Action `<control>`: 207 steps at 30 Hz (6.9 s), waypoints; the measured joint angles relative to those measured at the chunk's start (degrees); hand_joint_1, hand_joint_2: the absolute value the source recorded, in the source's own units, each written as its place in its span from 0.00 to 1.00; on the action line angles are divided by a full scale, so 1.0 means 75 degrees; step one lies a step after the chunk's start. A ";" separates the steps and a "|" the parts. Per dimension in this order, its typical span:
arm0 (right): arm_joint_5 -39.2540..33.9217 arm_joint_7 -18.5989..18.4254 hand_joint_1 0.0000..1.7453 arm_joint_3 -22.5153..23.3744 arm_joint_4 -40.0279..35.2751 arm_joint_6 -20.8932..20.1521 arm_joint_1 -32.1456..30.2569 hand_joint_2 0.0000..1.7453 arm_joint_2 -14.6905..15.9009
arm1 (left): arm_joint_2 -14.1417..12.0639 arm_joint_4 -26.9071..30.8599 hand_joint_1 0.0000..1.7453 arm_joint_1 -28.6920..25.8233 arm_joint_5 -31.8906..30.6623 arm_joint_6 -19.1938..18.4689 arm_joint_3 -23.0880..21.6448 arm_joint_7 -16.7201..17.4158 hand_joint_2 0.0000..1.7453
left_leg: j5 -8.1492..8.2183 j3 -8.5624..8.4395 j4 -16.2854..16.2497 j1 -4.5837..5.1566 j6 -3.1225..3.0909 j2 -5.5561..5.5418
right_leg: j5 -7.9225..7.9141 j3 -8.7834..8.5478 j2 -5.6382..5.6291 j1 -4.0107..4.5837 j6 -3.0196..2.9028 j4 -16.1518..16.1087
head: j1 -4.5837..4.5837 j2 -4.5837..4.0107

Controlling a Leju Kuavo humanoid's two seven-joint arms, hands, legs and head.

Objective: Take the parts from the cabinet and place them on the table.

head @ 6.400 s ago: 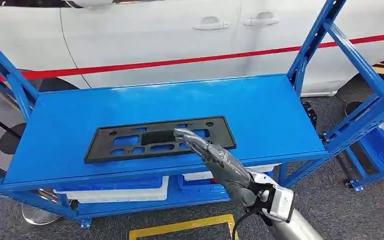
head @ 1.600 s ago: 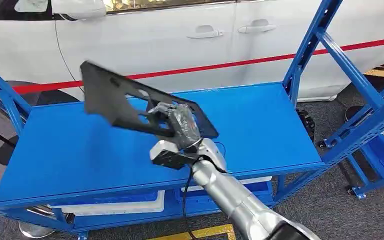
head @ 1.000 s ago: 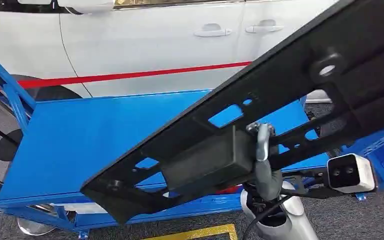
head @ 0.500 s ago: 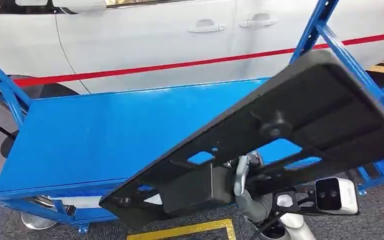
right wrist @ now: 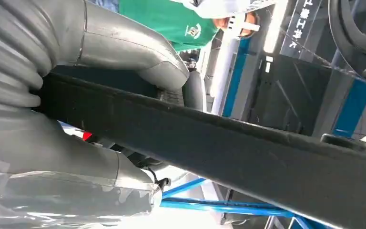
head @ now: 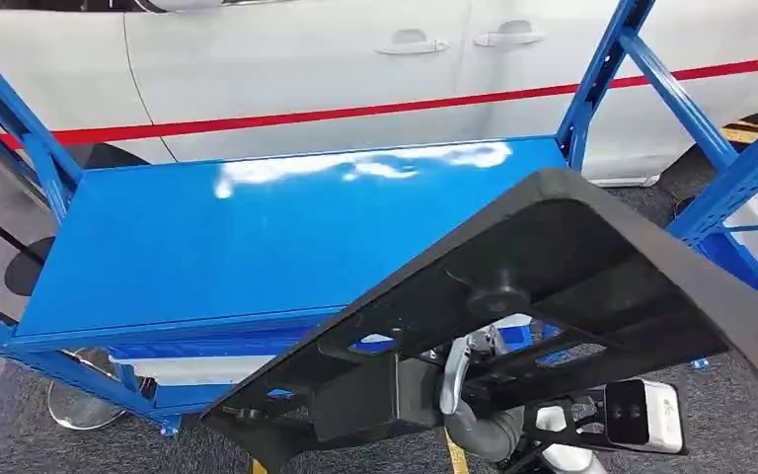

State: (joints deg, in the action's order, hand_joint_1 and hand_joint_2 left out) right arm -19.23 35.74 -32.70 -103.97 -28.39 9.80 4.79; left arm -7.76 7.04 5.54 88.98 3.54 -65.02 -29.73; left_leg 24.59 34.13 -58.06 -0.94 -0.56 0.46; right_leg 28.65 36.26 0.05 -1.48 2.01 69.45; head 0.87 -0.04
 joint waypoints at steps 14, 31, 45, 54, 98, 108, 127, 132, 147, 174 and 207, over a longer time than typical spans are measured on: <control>0.0015 -0.0064 0.93 0.0041 -0.0006 0.0049 -0.0043 1.00 0.0050 | -0.0020 -0.0006 0.00 -0.0035 0.0047 -0.0003 -0.0111 -0.0015 1.00 | 0.1100 0.0510 -0.2212 -0.0009 0.0298 -0.0030 | -0.0621 -0.0013 0.0011 0.0265 -0.0591 -0.1427 | 0.0012 0.0000; 0.0067 -0.0047 0.93 0.0070 0.0058 0.0075 -0.0061 1.00 0.0189 | -0.0102 -0.0032 0.00 -0.0081 0.0050 0.0128 -0.0099 0.0428 1.00 | -0.0161 0.0084 0.0100 0.0075 -0.0047 0.0038 | -0.0220 -0.0125 0.0009 -0.0005 0.0016 -0.0043 | 0.0015 0.0000; 0.0405 -0.0052 0.93 0.0233 0.0061 0.0235 -0.0191 1.00 0.0283 | -0.0242 -0.0216 0.00 -0.0260 0.0050 0.1308 0.0646 0.2141 1.00 | 0.0671 0.0478 -0.2069 -0.0019 0.0310 -0.0009 | -0.0624 -0.0045 0.0009 0.0185 -0.0512 -0.1496 | 0.0017 0.0000; 0.0551 0.0134 0.93 0.0510 -0.0093 0.0408 -0.0256 1.00 0.0350 | -0.0358 -0.0286 0.00 -0.0311 0.0050 0.1559 0.1122 0.2416 1.00 | 0.0599 -0.0962 0.0277 0.0028 -0.0053 0.0025 | -0.0655 0.0311 0.0012 0.0165 -0.0149 -0.1161 | 0.0006 0.0000; 0.1373 0.0376 0.93 0.0965 -0.0653 0.0679 -0.0577 1.00 0.0609 | -0.0038 -0.0306 0.00 -0.0257 -0.0032 0.2229 0.0743 0.3051 1.00 | 0.0443 -0.0415 -0.0087 0.0107 0.0166 0.0836 | -0.0384 -0.0266 0.0218 0.0273 -0.0426 -0.1386 | -0.0035 0.0000; 0.1807 0.0423 0.93 0.1107 -0.0810 0.0953 -0.0779 1.00 0.0560 | -0.0569 -0.0315 0.00 -0.0273 0.0044 0.1635 0.0621 0.2582 1.00 | 0.0413 -0.0321 -0.0443 -0.0028 0.0279 -0.0318 | -0.0492 -0.0209 -0.0597 0.0193 -0.0503 -0.1335 | -0.0029 0.0000; 0.1562 0.0539 0.93 0.1128 -0.1384 0.1413 -0.1002 1.00 0.0609 | -0.1221 -0.0312 0.00 -0.0036 -0.0259 0.1142 -0.0018 0.2573 1.00 | 0.0503 -0.0538 -0.0005 0.0064 0.0161 0.0846 | -0.0400 -0.0156 0.0426 0.0302 -0.0376 -0.1310 | -0.0064 0.0000; 0.1443 0.0539 0.93 0.1128 -0.1387 0.1262 -0.0949 1.00 0.0647 | -0.1221 -0.0303 0.00 0.0031 -0.0183 0.1128 -0.0111 0.2556 1.00 | 0.1294 -0.0041 -0.1212 0.0000 0.0282 0.0082 | -0.0521 -0.0232 0.0000 0.0220 -0.0605 -0.1491 | -0.0055 0.0000; 0.1353 0.0522 0.93 0.1064 -0.1192 0.1640 -0.0735 1.00 0.1028 | -0.1076 -0.0288 0.00 -0.0037 -0.0102 0.1326 -0.0195 0.2597 1.00 | 0.0252 -0.0355 0.0049 0.0006 -0.0065 -0.0059 | 0.0048 0.0314 -0.0233 0.0241 -0.0236 -0.0468 | -0.0111 0.0000; 0.1316 0.0061 0.93 -0.0032 -0.1099 0.2393 -0.0177 1.00 0.1379 | -0.0586 -0.0239 0.00 -0.0033 0.0032 0.1609 -0.0230 0.2686 1.00 | 0.0276 -0.0243 -0.0075 0.0038 0.0122 -0.0460 | -0.0488 -0.0144 -0.1111 0.0168 -0.0345 -0.1385 | -0.0087 0.0000; 0.0743 -0.1049 0.93 -0.0353 0.0047 -0.0059 0.0658 1.00 0.0210 | -0.0312 -0.0233 0.00 -0.0041 0.0050 0.1244 -0.0040 0.1914 1.00 | 0.0248 -0.0351 0.0081 -0.0058 0.0034 -0.0235 | -0.0216 0.0042 -0.0485 0.0199 -0.0244 -0.1011 | -0.0152 0.0000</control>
State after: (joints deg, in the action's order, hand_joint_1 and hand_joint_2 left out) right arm -13.66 27.87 -35.34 -103.62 -28.83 14.73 6.36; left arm -10.10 5.29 5.24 89.35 12.87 -65.33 -15.37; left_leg 26.45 31.50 -57.45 -1.37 -0.30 -1.30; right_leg 27.03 36.58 -3.59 0.01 0.18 61.87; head -0.26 -0.04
